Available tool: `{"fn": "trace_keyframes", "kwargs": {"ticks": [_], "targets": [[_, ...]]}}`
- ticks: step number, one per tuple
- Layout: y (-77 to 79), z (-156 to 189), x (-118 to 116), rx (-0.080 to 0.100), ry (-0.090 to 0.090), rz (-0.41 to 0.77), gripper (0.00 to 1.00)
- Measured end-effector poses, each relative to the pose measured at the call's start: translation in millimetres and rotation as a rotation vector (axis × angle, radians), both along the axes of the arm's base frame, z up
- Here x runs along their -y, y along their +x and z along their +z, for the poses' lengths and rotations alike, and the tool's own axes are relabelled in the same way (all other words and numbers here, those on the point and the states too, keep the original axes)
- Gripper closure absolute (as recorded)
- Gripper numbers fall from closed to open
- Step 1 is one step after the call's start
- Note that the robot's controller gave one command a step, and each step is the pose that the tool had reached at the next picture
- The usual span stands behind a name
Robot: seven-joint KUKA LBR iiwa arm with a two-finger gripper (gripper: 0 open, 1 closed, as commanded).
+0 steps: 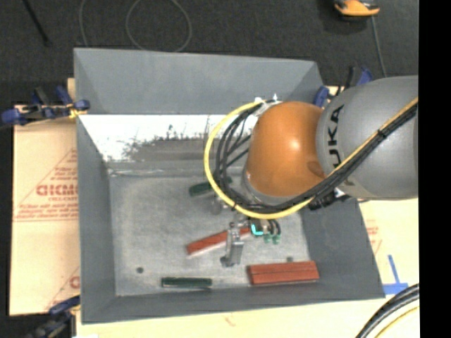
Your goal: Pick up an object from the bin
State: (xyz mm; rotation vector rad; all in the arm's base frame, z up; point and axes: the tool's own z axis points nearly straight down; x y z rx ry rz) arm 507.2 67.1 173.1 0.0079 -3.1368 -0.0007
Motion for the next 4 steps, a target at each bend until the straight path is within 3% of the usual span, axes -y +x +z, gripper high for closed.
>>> {"fn": "trace_keyframes", "kwargs": {"ticks": [1, 2, 3, 4], "targets": [[49.4, -94.7, 42.8, 0.003, -0.002, -0.033, 0.0], [50.2, -90.3, 40.9, 0.008, 0.001, -0.034, 1.0], [67.0, 25.4, 72.7, 0.017, -0.002, -0.013, 1.0], [79.9, 120.2, 70.1, 0.019, -0.002, 0.014, 1.0]]}}
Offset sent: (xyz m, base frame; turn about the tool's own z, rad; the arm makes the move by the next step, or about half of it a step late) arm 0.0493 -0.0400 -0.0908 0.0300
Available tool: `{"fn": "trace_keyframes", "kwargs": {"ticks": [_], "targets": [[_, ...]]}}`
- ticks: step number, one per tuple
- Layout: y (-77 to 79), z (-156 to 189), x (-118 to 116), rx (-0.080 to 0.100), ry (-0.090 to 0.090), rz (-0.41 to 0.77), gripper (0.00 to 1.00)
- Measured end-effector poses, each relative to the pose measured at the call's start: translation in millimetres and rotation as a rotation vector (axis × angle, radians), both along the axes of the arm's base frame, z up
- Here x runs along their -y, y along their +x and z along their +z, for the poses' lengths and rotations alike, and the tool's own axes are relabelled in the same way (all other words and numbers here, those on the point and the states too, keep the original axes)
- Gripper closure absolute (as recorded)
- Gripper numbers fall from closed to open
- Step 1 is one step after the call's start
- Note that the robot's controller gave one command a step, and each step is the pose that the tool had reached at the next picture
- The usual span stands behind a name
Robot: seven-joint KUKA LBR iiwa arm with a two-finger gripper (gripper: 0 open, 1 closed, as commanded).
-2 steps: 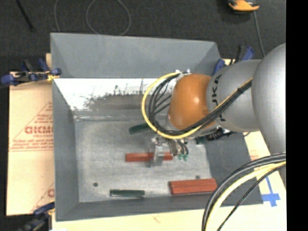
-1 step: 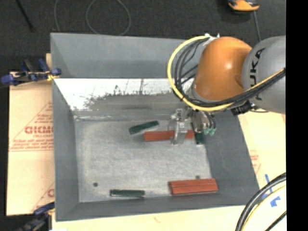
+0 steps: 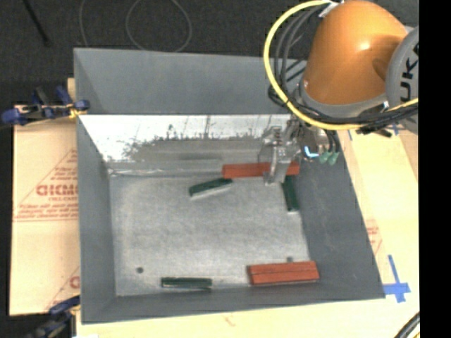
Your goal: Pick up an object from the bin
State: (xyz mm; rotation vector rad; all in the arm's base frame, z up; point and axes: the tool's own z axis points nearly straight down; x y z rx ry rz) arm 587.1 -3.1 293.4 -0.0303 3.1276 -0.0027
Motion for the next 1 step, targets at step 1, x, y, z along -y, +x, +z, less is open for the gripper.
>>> {"fn": "trace_keyframes", "kwargs": {"ticks": [1], "targets": [[-29.7, -16.1, -7.5, -0.012, -0.001, 0.319, 1.0]]}}
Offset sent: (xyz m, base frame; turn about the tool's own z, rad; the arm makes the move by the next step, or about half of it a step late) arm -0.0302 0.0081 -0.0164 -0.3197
